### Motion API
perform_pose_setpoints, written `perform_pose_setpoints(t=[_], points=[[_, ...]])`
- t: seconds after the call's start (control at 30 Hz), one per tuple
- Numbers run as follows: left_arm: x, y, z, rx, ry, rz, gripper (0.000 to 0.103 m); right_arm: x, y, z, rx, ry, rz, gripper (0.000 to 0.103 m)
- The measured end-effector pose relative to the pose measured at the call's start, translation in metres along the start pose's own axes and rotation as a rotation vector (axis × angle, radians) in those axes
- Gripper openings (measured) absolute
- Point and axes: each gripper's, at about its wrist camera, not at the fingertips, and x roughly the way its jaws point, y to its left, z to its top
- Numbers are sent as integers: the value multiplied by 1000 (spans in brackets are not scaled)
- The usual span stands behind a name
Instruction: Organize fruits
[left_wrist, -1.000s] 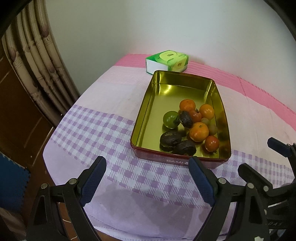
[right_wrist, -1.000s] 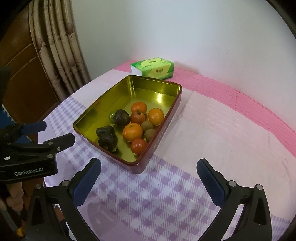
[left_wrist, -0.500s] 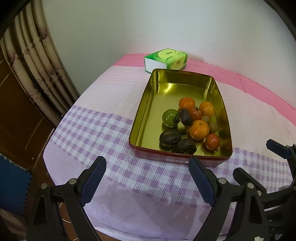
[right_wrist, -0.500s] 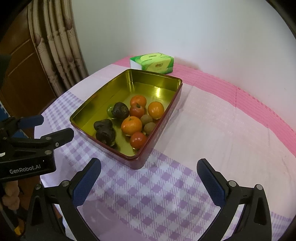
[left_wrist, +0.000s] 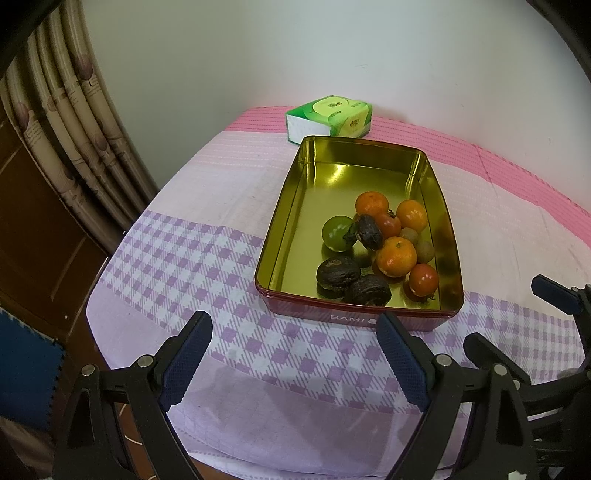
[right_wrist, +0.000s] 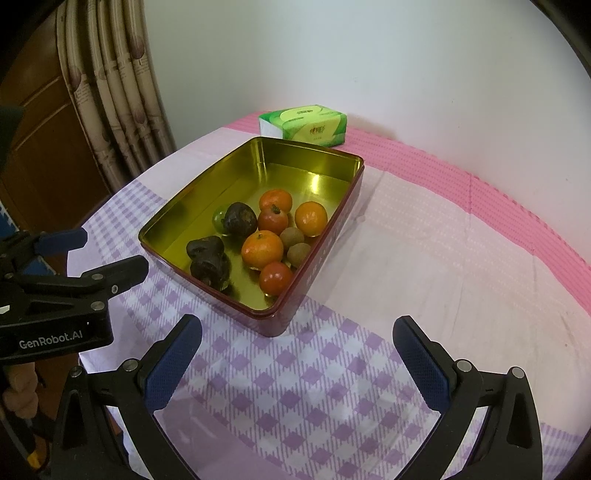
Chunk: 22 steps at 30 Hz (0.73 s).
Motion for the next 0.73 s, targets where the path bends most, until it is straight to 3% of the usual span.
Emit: perform_pose_setpoints(t=[0.73], points=[[2, -3, -2, 0, -2, -12, 89, 3, 0, -3, 3, 14, 10, 102]])
